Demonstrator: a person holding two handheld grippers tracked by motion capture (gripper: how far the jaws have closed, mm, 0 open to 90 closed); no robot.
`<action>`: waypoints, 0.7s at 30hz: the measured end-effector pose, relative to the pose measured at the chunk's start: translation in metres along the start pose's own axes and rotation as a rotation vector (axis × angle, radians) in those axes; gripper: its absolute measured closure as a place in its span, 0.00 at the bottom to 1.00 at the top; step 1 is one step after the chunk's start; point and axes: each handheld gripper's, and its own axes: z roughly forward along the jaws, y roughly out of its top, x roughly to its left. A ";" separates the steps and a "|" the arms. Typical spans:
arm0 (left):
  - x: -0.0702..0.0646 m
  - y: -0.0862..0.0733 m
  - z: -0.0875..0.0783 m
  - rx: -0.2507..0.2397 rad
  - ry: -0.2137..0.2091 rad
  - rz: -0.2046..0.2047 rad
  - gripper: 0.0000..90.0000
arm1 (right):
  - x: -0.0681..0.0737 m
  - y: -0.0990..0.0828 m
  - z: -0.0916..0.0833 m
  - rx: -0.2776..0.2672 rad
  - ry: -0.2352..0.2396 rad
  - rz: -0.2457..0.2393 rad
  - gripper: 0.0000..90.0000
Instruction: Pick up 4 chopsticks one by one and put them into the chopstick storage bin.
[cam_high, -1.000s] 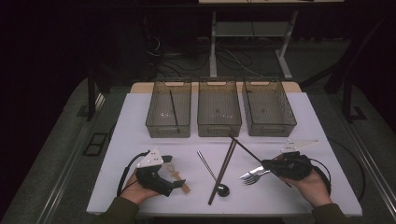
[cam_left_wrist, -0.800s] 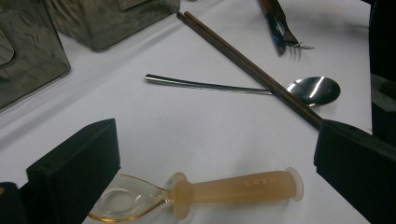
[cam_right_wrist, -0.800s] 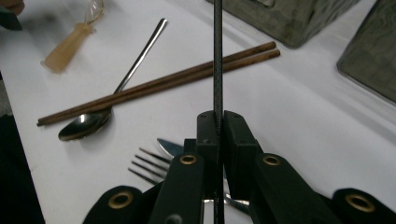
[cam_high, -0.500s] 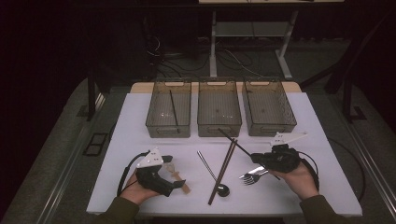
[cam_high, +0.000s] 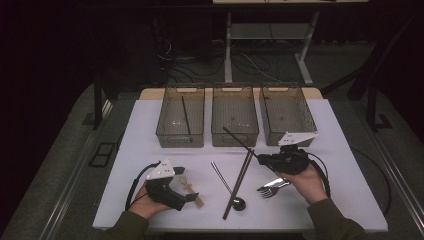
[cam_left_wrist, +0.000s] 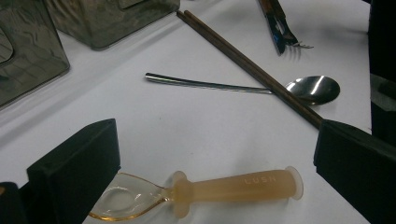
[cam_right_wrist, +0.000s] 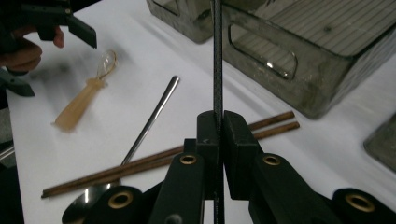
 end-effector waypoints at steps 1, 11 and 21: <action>0.000 0.000 0.000 0.001 0.000 0.001 0.00 | 0.000 0.002 0.002 -0.002 -0.003 0.001 0.95; 0.001 0.000 0.000 0.000 0.006 -0.002 0.00 | 0.003 0.023 0.020 -0.020 -0.017 0.010 0.95; 0.004 -0.001 0.002 0.010 0.016 -0.008 0.00 | 0.009 0.046 0.045 -0.036 -0.026 0.038 0.95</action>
